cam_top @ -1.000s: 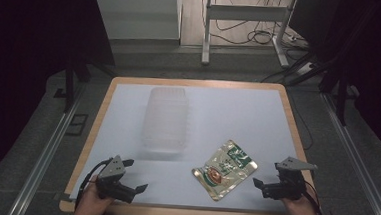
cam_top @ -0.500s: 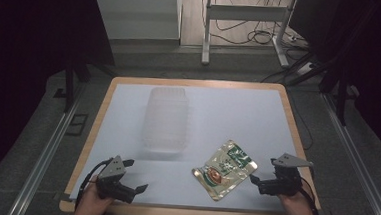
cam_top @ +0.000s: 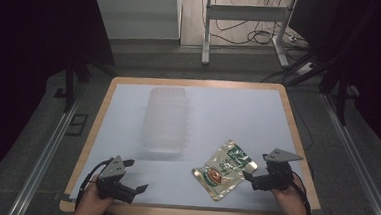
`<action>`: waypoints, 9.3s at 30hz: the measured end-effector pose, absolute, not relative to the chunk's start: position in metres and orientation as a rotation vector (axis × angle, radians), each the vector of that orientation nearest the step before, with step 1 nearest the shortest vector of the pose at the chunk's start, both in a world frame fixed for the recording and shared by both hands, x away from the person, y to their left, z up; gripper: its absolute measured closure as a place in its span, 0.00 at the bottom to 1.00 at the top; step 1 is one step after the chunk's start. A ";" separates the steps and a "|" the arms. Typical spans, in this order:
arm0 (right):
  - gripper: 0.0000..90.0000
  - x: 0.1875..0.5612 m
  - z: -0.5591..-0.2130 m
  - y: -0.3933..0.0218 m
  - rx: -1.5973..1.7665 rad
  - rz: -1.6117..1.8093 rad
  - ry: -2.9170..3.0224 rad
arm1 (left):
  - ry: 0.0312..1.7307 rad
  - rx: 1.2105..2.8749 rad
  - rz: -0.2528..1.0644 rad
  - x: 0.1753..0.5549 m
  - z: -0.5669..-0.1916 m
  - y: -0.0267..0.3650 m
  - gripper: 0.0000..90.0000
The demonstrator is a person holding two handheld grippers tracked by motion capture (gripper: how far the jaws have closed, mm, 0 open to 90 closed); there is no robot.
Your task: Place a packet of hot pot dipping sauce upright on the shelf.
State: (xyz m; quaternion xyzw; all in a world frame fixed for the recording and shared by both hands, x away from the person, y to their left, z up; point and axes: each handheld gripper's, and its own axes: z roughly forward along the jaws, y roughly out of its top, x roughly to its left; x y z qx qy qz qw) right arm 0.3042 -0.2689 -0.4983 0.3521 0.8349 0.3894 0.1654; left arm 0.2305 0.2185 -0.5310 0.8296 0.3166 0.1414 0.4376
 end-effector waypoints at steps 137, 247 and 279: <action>0.99 0.332 -0.393 -0.185 0.682 1.147 2.555 | 0.791 2.074 0.377 0.232 -0.531 0.218 0.03; 0.80 0.423 -0.418 0.011 0.235 0.929 2.718 | 0.784 2.015 0.407 0.231 -0.528 0.222 0.02; 0.26 0.417 -0.408 -0.007 0.343 1.073 2.690 | 0.793 1.993 0.393 0.232 -0.527 0.224 0.01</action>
